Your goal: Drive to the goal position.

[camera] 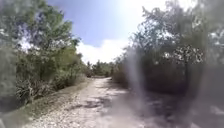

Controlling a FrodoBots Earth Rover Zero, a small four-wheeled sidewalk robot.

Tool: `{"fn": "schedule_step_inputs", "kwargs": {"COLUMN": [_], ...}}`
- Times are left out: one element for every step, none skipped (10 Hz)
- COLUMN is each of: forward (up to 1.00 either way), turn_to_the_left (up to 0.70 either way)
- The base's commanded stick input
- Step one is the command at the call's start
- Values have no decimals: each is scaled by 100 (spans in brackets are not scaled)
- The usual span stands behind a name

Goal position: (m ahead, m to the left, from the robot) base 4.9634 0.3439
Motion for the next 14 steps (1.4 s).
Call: {"fn": "schedule_step_inputs", "kwargs": {"forward": [60,60,60,60,60,60,60,60,60,60,60,60,60,60], "turn_to_the_left": [1,1,1,1,1,1,1,1,1,1,1,1,1,1]}}
